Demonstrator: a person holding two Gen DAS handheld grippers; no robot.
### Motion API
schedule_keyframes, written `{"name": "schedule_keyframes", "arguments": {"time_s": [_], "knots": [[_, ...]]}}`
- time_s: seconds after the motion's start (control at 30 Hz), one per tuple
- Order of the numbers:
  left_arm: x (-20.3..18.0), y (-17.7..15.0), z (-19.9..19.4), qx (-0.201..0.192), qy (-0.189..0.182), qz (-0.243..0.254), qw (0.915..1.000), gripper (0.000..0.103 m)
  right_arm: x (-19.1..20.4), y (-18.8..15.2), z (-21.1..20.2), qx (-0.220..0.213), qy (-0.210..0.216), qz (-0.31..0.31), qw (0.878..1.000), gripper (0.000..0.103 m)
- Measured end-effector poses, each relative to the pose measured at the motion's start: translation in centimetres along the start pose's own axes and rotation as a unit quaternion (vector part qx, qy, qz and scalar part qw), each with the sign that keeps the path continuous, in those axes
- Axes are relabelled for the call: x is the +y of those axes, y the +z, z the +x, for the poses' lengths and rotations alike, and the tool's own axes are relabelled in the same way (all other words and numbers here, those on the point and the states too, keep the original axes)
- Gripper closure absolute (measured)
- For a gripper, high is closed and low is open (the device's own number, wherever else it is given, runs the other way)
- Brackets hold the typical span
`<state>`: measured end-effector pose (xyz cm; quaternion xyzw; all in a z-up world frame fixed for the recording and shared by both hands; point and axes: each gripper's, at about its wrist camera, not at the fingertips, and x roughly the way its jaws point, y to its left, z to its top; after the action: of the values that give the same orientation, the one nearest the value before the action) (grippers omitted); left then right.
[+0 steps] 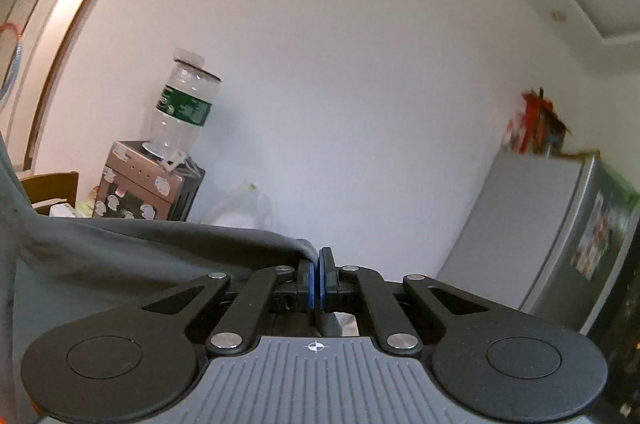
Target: Fold clothes
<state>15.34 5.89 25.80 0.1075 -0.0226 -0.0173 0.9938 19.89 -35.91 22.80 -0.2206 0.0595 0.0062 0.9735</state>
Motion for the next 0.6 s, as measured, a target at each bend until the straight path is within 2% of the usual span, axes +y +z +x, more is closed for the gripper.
{"name": "schedule_keyframes", "arguments": {"time_s": [0.1, 0.2, 0.3, 0.5, 0.6], "knots": [[-0.1, -1.2, -3.0, 0.014, -0.004, 0.012, 0.9998, 0.102, -0.1, -1.2, -1.9, 0.022, 0.026, 0.008, 0.999, 0.098], [0.1, -3.9, -6.0, 0.056, -0.013, 0.006, 0.9984, 0.102, 1.1, -4.3, -4.1, 0.061, 0.056, 0.01, 0.997, 0.098], [0.0, -7.6, -9.2, 0.114, -0.016, -0.003, 0.9934, 0.102, 3.2, -8.2, -6.4, 0.112, 0.089, 0.019, 0.989, 0.098], [0.3, -14.5, -15.1, 0.226, -0.01, -0.019, 0.9738, 0.102, 8.3, -14.6, -11.1, 0.201, 0.132, 0.013, 0.971, 0.098], [1.0, -17.4, -17.1, 0.281, -0.012, -0.044, 0.9585, 0.102, 9.5, -16.1, -12.9, 0.236, 0.14, 0.032, 0.961, 0.098]]}}
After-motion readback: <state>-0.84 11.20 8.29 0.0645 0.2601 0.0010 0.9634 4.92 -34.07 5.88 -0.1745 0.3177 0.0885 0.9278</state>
